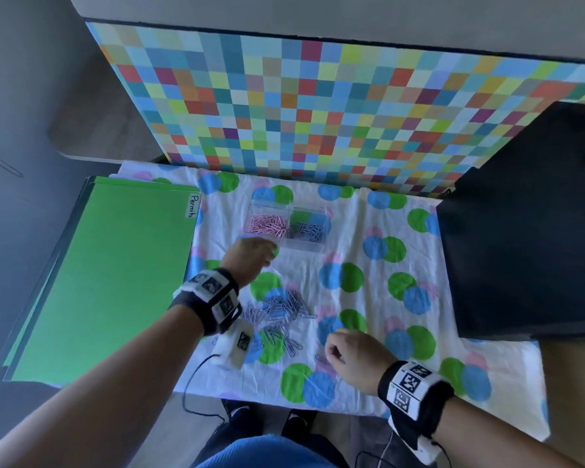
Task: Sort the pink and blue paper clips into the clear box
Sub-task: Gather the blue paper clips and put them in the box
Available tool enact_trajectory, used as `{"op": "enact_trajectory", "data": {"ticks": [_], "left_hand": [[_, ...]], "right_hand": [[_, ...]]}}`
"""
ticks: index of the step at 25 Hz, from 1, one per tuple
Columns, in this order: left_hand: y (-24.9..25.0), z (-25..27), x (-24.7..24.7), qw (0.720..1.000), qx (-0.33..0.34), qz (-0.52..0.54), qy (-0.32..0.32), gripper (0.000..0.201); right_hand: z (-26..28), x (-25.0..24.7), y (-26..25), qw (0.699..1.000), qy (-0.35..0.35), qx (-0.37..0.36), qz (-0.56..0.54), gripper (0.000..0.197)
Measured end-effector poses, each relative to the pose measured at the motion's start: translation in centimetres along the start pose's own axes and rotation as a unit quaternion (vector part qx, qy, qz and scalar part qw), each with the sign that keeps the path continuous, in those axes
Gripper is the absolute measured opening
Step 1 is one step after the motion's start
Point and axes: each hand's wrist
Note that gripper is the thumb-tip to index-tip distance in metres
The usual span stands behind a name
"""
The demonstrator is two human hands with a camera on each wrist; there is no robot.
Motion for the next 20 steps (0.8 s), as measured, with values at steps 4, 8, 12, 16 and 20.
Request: {"op": "enact_trajectory", "data": {"ticks": [4, 8, 12, 16, 20], "left_hand": [[-4.5, 2.6, 0.4, 0.971, 0.032, -0.237, -0.021, 0.034], [-5.6, 4.1, 3.0, 0.946, 0.095, -0.305, -0.054, 0.053], [-5.2, 4.7, 5.7, 0.921, 0.126, -0.353, -0.106, 0.062], [-4.9, 4.6, 5.5, 0.933, 0.146, -0.31, -0.106, 0.059], [-4.7, 4.0, 4.8, 0.967, 0.111, -0.216, -0.077, 0.049]], "right_hand": [[-1.0, 0.6, -1.9, 0.999, -0.034, -0.039, -0.017, 0.006], [-3.2, -0.4, -2.1, 0.999, 0.018, -0.039, -0.015, 0.007], [-5.7, -1.8, -3.0, 0.995, 0.101, -0.014, -0.005, 0.016], [-6.5, -2.0, -3.3, 0.992, 0.118, 0.041, 0.002, 0.044], [-6.8, -1.1, -5.0, 0.992, 0.105, 0.076, -0.01, 0.048]]}}
Point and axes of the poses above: each hand's wrist, its own z-axis away from the middle knuckle, its own x-axis out of the palm, y = z × x, and after that the axes turned 2 degrees about z, right-handed
